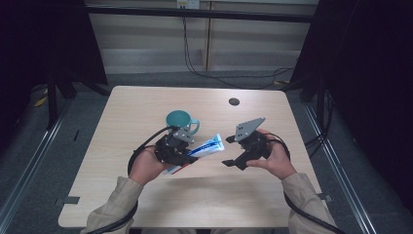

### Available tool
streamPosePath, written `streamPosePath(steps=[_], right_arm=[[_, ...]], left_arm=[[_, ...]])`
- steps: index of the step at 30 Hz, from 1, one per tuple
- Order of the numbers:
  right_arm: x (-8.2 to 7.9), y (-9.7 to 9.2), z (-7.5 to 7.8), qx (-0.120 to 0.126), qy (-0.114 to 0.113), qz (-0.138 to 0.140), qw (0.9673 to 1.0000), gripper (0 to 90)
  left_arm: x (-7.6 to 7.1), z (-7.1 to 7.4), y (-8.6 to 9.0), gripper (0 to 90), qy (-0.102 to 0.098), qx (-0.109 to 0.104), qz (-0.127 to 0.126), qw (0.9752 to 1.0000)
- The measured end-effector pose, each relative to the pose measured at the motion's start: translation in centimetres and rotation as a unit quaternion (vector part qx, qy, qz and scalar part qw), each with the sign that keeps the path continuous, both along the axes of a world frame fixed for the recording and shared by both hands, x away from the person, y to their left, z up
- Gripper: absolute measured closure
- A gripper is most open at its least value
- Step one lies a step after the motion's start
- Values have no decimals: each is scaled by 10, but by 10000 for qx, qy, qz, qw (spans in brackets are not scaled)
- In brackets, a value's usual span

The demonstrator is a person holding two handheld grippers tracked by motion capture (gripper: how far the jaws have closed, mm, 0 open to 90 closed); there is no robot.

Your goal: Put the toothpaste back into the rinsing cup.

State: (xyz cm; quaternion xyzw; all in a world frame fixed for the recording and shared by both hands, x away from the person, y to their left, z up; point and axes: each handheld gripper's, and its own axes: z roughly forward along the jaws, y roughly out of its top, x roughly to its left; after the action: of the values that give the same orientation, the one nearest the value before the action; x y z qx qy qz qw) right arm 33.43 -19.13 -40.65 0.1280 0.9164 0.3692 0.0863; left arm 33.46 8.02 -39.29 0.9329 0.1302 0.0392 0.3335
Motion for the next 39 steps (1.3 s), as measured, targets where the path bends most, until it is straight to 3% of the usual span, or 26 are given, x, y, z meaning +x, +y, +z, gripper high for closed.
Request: streamPosePath(steps=[3, 5, 6, 7, 8, 11, 13, 15, 16, 20, 24, 27, 31, 34, 39], right_arm=[[-4, -13, -20, 51, 177, -225, 9996, 160], [-5, -15, -24, 80, 253, -274, 9993, 160], [-7, -20, -35, -22, 323, -443, 9985, 160], [-7, -20, -35, -22, 323, -443, 9985, 160], [-10, -23, -46, -25, 374, -521, 9979, 159], [-12, -26, -56, -116, 393, -701, 9967, 144], [-16, -30, -70, 18, 541, -821, 9951, 142], [-16, -31, -73, 43, 572, -852, 9947, 142], [-19, -34, -82, 62, 630, -1003, 9929, 142], [-24, -38, -92, 113, 636, -1130, 9915, 142], [-27, -38, -97, -31, 568, -1178, 9914, 138], [-30, -42, -101, 139, 510, -1241, 9909, 138], [-33, -44, -104, 267, 409, -1294, 9904, 129], [-35, -46, -106, 372, 357, -1359, 9894, 127], [-35, -46, -106, 367, 356, -1382, 9891, 126]], left_arm=[[2, 1, 2, 737, 26, -66, 96, 9999], [3, 1, 4, 737, 24, -72, 141, 9999], [4, 2, 5, 738, 36, -109, 213, 9997], [4, 2, 5, 737, 36, -109, 213, 9997], [6, 2, 8, 738, 47, -215, 271, 9994], [8, 4, 11, 738, 87, -269, 347, 9990], [8, 5, 13, 738, 76, -354, 408, 9985], [9, 6, 15, 738, 108, -415, 440, 9981], [10, 7, 18, 739, 108, -484, 508, 9975], [12, 10, 21, 740, 93, -561, 634, 9964], [13, 10, 23, 743, 67, -597, 757, 9953], [15, 10, 25, 746, 95, -639, 791, 9948], [18, 11, 28, 746, 128, -836, 931, 9921], [19, 13, 30, 746, 37, -894, 1039, 9906], [21, 15, 33, 745, -10, -1079, 1169, 9873]])
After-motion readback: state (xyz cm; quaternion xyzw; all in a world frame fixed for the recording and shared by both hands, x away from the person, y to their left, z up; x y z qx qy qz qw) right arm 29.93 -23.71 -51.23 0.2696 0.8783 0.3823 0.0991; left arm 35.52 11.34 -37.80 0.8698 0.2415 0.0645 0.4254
